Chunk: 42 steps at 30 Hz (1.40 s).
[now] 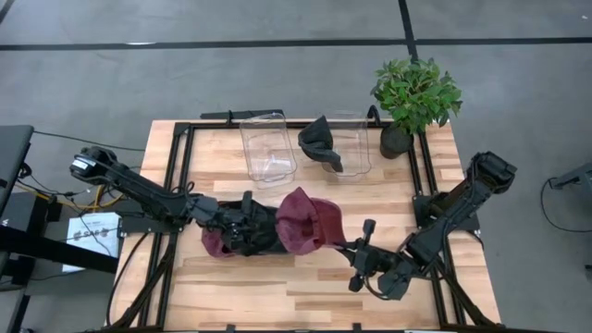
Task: Pick & Place hat
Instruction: Put the right red cap in the left transparent bin
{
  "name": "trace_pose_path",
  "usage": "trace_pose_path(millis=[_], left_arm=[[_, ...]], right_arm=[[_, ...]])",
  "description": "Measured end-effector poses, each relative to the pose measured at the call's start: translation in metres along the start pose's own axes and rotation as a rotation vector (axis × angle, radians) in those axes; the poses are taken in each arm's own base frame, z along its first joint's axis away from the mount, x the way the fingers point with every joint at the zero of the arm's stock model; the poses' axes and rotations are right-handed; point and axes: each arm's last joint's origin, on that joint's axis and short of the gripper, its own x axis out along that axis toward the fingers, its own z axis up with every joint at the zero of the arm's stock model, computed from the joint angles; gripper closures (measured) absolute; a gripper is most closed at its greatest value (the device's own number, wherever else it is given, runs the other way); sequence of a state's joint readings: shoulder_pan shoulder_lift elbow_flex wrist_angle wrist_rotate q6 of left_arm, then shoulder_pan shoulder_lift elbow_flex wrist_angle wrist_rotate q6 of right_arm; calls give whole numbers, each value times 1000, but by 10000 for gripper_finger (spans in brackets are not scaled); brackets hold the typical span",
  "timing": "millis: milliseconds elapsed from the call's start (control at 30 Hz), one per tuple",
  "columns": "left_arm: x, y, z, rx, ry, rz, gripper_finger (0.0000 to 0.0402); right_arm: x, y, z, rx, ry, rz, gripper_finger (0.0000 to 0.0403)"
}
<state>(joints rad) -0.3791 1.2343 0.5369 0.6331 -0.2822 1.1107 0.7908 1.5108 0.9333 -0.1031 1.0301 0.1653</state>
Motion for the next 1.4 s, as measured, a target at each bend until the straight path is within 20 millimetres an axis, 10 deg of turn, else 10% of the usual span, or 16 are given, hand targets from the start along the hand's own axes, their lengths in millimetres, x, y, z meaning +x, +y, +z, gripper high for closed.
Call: trace_pose_path(millis=[967,1400], left_arm=[[0,-2,3,-206,-127,-88,274],[-1,-4,6,-226,-215,-154,385]], right_arm=[[-7,5,6,-36,-55,9,402],[-7,5,6,-32,-54,14,400]])
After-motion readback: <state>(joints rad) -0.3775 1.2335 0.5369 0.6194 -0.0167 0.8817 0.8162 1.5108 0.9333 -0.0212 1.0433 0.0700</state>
